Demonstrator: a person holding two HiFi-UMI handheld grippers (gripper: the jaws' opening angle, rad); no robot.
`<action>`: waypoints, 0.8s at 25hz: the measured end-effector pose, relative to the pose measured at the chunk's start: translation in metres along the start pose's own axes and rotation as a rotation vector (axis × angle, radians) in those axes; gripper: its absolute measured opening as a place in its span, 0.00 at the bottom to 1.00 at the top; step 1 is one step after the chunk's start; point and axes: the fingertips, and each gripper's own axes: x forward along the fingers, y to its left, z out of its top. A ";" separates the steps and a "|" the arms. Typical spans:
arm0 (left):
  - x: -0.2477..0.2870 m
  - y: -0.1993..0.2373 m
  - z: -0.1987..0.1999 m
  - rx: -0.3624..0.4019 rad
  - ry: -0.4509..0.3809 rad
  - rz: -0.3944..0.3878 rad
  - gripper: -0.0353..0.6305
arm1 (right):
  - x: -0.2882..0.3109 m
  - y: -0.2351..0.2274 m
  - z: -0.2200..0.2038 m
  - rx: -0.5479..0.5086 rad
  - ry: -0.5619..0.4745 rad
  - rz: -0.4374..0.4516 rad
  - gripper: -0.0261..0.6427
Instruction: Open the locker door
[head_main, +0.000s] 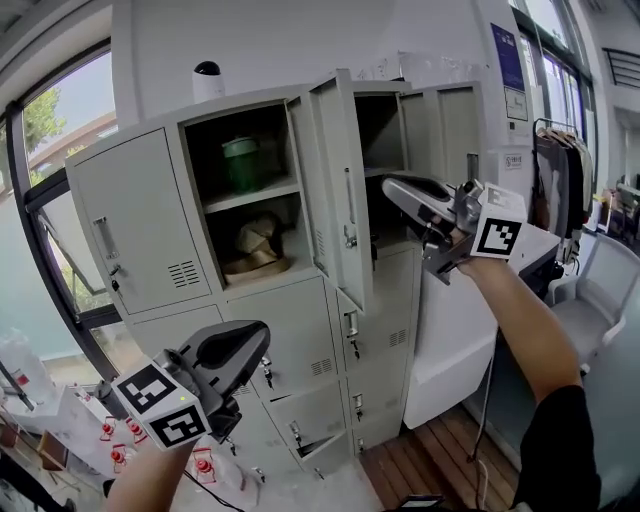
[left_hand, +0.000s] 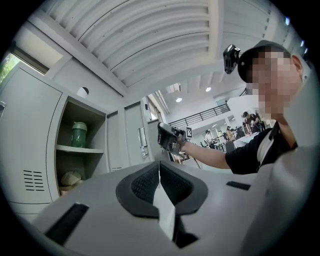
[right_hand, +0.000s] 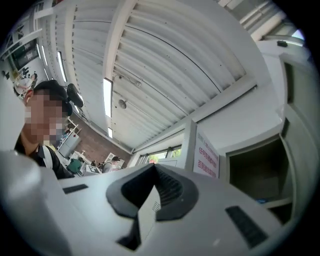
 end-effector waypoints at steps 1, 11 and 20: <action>-0.006 0.000 0.001 -0.003 -0.008 -0.004 0.08 | 0.002 0.010 0.001 -0.001 0.009 -0.013 0.06; -0.068 -0.002 -0.011 -0.048 -0.087 0.019 0.08 | 0.011 0.124 -0.046 0.104 0.069 -0.124 0.06; -0.136 -0.001 -0.052 -0.069 -0.120 0.161 0.08 | 0.010 0.221 -0.135 0.027 0.164 -0.190 0.06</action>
